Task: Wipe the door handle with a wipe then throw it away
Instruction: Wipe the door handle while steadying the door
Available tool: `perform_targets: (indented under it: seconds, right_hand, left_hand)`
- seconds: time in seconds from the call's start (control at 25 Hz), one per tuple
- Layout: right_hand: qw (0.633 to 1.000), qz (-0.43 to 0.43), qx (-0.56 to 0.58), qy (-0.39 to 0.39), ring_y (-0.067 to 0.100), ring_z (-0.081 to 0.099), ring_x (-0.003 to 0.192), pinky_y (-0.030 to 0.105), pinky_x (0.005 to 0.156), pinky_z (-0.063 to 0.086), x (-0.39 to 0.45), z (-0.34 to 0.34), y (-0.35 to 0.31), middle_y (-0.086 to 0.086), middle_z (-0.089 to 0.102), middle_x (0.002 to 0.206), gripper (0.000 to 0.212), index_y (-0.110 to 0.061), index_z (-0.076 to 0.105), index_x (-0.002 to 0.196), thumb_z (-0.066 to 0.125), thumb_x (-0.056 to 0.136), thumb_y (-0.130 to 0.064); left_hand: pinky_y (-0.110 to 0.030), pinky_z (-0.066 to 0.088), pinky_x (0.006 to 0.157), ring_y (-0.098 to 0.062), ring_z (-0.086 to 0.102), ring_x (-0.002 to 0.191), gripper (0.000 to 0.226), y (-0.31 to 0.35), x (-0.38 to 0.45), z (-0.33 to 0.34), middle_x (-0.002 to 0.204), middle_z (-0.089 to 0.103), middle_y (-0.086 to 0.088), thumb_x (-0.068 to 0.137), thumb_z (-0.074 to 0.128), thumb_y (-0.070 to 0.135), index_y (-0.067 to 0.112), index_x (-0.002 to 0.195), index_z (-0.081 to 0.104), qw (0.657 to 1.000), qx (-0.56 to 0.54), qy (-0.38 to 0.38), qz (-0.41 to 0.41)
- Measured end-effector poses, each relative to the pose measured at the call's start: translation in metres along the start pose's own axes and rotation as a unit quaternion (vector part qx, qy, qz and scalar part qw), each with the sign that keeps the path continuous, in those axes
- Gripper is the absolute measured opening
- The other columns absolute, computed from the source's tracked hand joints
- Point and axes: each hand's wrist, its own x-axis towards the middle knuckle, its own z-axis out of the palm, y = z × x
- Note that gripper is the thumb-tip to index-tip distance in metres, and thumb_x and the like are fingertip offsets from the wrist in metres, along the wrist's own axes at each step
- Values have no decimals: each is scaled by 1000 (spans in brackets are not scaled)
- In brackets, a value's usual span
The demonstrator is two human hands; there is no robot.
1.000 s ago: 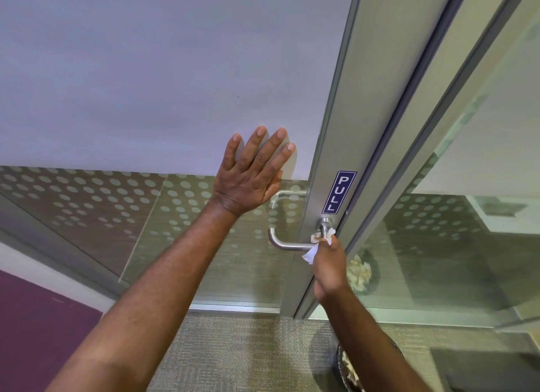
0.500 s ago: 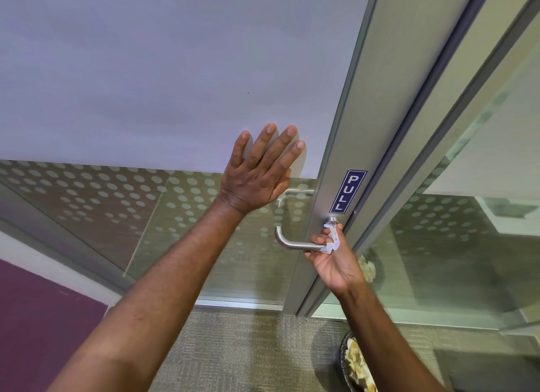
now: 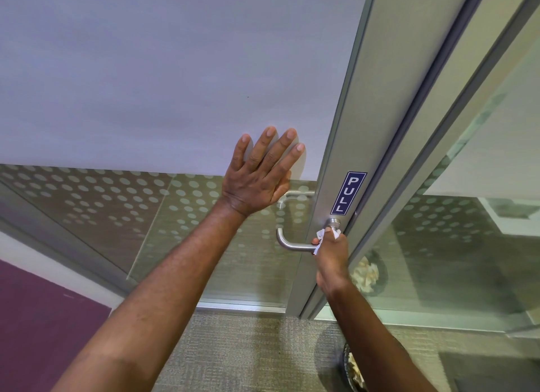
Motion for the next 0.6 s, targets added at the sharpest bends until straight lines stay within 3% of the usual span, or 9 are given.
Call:
perform_targets:
  seconds: [0.08, 0.16, 0.32, 0.44, 0.6]
  right_hand:
    - [1000, 4, -19, 6, 9, 52, 58, 20, 46, 35, 1, -1, 1, 0, 53, 74, 23, -15, 51, 84, 39, 104, -15]
    - [1000, 19, 11, -6, 8, 52, 57, 25, 53, 35, 1, -4, 1, -2, 53, 73, 26, -19, 52, 81, 45, 104, -27]
    - [975, 112, 187, -42, 11, 48, 63, 30, 66, 41, 0, -8, 0, -5, 51, 83, 27, -20, 59, 98, 51, 101, -45]
    - [943, 160, 289, -52, 9, 36, 44, 31, 72, 45, 4, -9, -3, -4, 39, 66, 39, -19, 51, 90, 37, 104, -52]
    - [925, 221, 309, -32, 11, 33, 36, 31, 68, 42, 8, -8, -10, -4, 35, 48, 49, -19, 46, 72, 30, 106, -49]
  left_hand:
    - [-55, 2, 134, -30, 8, 165, 77, 0, 0, 1, 177, 12, -5, 98, 54, 34, 20, 168, 24, 1000, -1, -1, -1]
    - [-55, 2, 134, -30, 8, 165, 77, 1, -1, 2, 177, 13, -5, 99, 54, 34, 20, 168, 25, 1000, 1, -3, 1]
    - [-55, 2, 134, -30, 8, 165, 77, -1, -2, 2, 177, 13, -5, 99, 54, 35, 20, 168, 24, 1000, 1, -4, -1]
    - [-55, 3, 134, -30, 8, 165, 76, 0, -2, 1, 177, 13, -5, 99, 54, 34, 20, 168, 25, 1000, -1, -2, -1]
    - [-55, 6, 132, -30, 8, 165, 76, 1, 0, 0, 177, 12, -4, 98, 55, 34, 20, 167, 26, 1000, -4, 0, -3]
